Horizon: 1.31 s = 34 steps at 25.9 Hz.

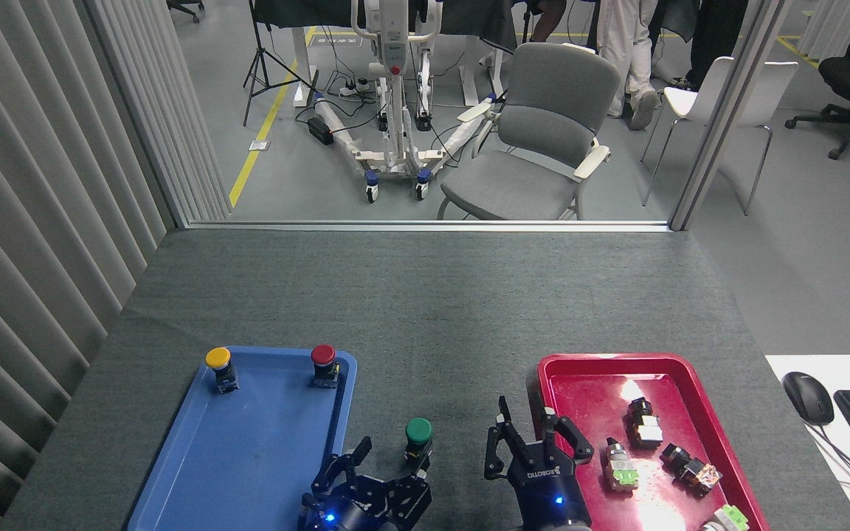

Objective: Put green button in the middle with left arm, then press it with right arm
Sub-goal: 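Open the left gripper and withdraw it back over the blue tray, then press down on the green button top with the right gripper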

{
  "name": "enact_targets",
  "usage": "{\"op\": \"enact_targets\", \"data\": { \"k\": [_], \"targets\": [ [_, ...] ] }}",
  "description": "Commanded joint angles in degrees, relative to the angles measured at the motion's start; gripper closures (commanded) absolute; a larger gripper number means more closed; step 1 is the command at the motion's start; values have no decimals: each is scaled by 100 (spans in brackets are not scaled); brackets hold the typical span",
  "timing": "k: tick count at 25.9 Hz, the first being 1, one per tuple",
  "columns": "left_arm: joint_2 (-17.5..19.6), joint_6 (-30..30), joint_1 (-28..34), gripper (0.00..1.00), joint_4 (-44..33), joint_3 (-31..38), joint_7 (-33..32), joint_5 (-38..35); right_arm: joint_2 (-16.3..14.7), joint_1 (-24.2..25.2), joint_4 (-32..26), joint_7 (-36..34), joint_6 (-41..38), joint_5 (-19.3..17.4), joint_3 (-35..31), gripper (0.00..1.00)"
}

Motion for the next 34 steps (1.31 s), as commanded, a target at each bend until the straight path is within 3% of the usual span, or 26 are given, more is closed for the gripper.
{"op": "enact_targets", "data": {
  "k": [1,3,6,10,15,21,29,34],
  "targets": [
    [562,60,67,1,-511,201,-160,-5,-13,-10,0,-11,-429,-11,1,87],
    [1010,104,67,1,-863,544,-397,22,14,-28,0,-2,-754,-11,1,100],
    [1168,60,146,1,-1021,1115,-670,268,49,-63,9,6,-1132,-20,18,100],
    [1142,244,217,1,-1012,1203,-836,540,216,-80,97,103,-1607,-20,88,100],
    [1186,60,15,0,-1030,1212,-1012,575,611,-467,466,613,-1510,-20,370,100],
    [1195,-134,-3,0,-1135,1212,-995,567,682,-608,686,815,-1484,-20,554,100],
    [1072,-327,85,0,-1285,1203,-880,575,805,-661,660,2142,-1246,33,572,100],
    [1054,-468,94,0,-1373,1212,-784,575,805,-669,668,2204,-1062,16,572,100]
  ]
}}
